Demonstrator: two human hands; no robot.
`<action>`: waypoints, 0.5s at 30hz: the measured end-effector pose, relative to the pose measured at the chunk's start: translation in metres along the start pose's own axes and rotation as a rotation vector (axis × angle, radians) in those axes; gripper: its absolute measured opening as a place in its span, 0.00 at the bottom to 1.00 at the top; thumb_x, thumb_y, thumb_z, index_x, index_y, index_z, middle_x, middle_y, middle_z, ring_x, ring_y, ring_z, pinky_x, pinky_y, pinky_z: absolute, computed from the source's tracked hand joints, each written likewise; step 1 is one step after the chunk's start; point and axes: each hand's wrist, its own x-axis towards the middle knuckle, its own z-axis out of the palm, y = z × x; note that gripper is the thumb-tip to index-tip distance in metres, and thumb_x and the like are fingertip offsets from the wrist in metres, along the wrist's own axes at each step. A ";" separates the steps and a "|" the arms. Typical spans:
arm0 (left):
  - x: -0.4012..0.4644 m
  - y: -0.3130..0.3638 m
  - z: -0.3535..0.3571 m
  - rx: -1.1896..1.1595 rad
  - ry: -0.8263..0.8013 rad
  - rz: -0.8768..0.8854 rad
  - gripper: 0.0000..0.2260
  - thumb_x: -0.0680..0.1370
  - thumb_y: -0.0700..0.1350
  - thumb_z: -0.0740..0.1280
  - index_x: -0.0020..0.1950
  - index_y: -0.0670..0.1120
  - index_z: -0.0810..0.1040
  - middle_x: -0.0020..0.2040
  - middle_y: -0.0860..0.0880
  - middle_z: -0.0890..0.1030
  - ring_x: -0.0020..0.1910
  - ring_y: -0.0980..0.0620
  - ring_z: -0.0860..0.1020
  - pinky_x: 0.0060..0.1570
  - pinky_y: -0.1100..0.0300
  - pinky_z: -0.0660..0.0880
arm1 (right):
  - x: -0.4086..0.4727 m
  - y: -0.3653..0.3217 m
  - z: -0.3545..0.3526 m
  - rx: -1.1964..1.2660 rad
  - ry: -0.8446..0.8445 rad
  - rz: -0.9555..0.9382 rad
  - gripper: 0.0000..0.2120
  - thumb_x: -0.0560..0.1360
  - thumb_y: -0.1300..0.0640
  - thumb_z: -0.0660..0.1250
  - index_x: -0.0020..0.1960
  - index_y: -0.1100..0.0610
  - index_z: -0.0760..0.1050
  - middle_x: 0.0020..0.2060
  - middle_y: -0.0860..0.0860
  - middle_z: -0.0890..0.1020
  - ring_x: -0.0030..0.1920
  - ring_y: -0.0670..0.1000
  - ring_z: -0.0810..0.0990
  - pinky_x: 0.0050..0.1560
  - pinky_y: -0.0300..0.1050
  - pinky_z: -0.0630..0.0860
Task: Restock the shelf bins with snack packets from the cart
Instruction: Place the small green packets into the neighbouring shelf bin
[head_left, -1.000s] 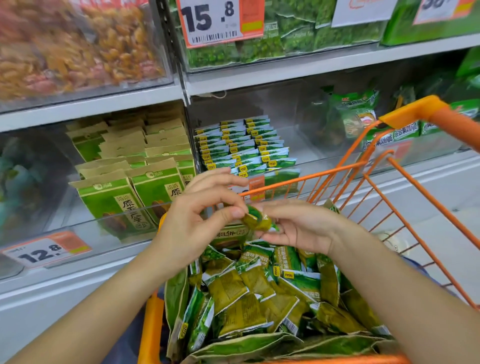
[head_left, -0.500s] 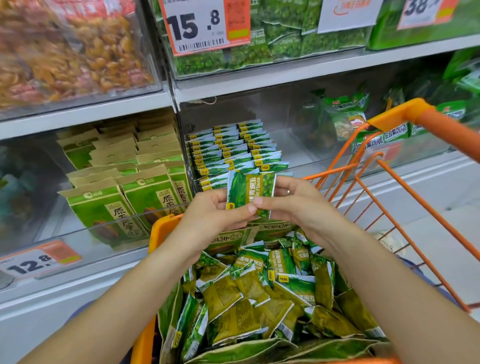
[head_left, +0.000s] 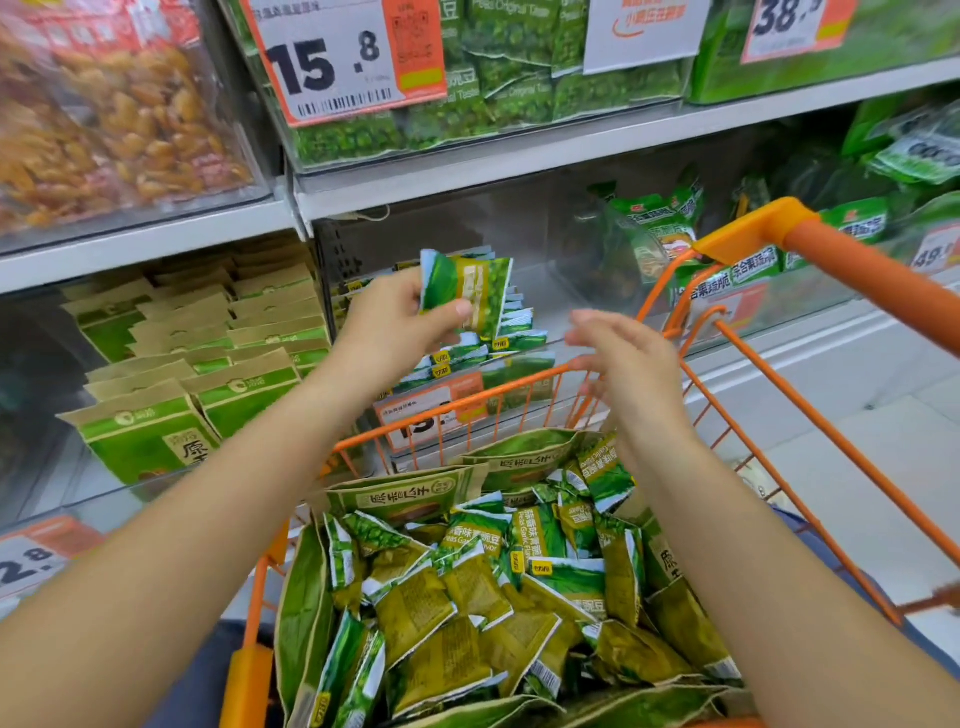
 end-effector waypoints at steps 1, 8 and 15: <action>0.017 0.000 0.005 0.127 0.002 0.055 0.06 0.78 0.45 0.69 0.53 0.46 0.77 0.47 0.47 0.83 0.41 0.54 0.83 0.47 0.55 0.80 | 0.004 -0.003 -0.004 0.081 0.104 -0.018 0.08 0.78 0.60 0.64 0.42 0.54 0.78 0.36 0.49 0.80 0.27 0.42 0.74 0.25 0.34 0.69; 0.079 0.000 0.043 0.583 -0.417 0.104 0.21 0.74 0.49 0.73 0.31 0.45 0.64 0.30 0.47 0.62 0.31 0.49 0.61 0.34 0.56 0.54 | 0.010 -0.004 -0.009 0.235 0.290 -0.057 0.11 0.79 0.62 0.60 0.41 0.55 0.78 0.29 0.48 0.75 0.23 0.43 0.71 0.24 0.34 0.68; 0.092 0.001 0.063 0.789 -0.791 0.088 0.23 0.79 0.48 0.67 0.29 0.46 0.59 0.29 0.49 0.57 0.30 0.50 0.56 0.34 0.57 0.54 | 0.012 -0.006 -0.008 0.264 0.278 -0.056 0.11 0.78 0.61 0.62 0.39 0.54 0.78 0.26 0.46 0.75 0.23 0.44 0.70 0.25 0.35 0.68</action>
